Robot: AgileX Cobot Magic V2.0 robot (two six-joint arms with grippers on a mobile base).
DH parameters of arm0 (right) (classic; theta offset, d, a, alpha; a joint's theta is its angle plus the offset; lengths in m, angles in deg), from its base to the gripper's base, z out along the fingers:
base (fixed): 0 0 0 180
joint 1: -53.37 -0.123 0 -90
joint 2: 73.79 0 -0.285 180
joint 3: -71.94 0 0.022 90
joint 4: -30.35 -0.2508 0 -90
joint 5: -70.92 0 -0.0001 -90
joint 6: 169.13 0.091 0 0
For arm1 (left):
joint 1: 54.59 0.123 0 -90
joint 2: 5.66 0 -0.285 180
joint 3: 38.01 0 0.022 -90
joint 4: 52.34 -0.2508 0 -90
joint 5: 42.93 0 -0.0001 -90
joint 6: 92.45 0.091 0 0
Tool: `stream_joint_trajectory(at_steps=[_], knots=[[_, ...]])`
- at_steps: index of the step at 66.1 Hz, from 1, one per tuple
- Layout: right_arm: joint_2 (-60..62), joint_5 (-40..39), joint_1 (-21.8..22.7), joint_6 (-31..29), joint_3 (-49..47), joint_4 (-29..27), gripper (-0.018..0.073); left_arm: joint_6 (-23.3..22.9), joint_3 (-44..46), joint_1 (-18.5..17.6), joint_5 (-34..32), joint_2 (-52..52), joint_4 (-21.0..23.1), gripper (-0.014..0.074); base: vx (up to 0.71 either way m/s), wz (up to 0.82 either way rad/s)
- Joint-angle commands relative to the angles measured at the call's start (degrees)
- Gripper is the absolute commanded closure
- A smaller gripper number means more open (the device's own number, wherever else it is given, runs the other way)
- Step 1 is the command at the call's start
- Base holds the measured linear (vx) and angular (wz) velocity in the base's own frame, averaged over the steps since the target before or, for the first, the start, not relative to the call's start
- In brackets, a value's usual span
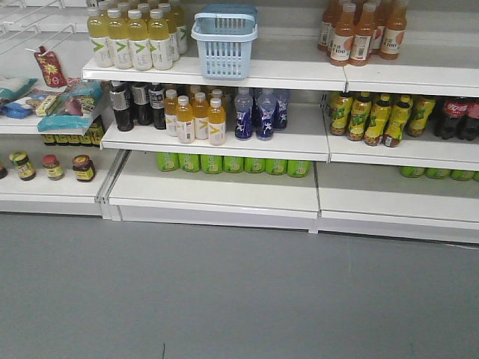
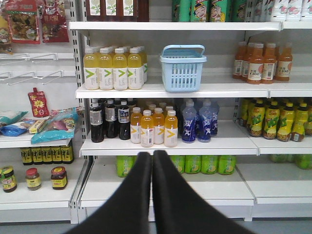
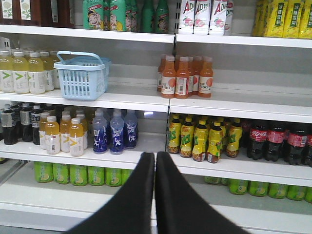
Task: Place coke in basket with both arms
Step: 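Drive the base toward the shelf holding the light-blue basket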
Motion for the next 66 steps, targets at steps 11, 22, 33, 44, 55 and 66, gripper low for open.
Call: stream_joint_trajectory(at_steps=[11, 22, 33, 44, 55, 66], knots=[[1.08, -3.98, 0.32, -0.21, 0.60, 0.46, 0.0564, -0.54, 0.08, -0.26, -3.62, -1.08, 0.52, 0.0603, 0.17, -0.08], [1.08, -3.98, 0.32, -0.21, 0.60, 0.46, 0.0564, -0.54, 0.08, -0.26, -3.62, -1.08, 0.52, 0.0603, 0.19, -0.06], [1.08, -3.98, 0.32, -0.21, 0.60, 0.46, 0.0564, -0.54, 0.08, -0.26, -3.62, -1.08, 0.52, 0.0603, 0.20, -0.04], [1.08, -3.98, 0.32, -0.21, 0.60, 0.46, 0.0564, -0.54, 0.08, -0.26, -3.62, -1.08, 0.52, 0.0603, 0.19, -0.06], [1.08, -3.98, 0.32, -0.21, 0.60, 0.46, 0.0564, -0.54, 0.08, -0.26, -3.62, -1.08, 0.52, 0.0603, 0.17, -0.05], [1.08, -3.98, 0.32, -0.21, 0.60, 0.46, 0.0564, -0.54, 0.08, -0.26, -3.62, -1.08, 0.52, 0.0603, 0.16, -0.05]])
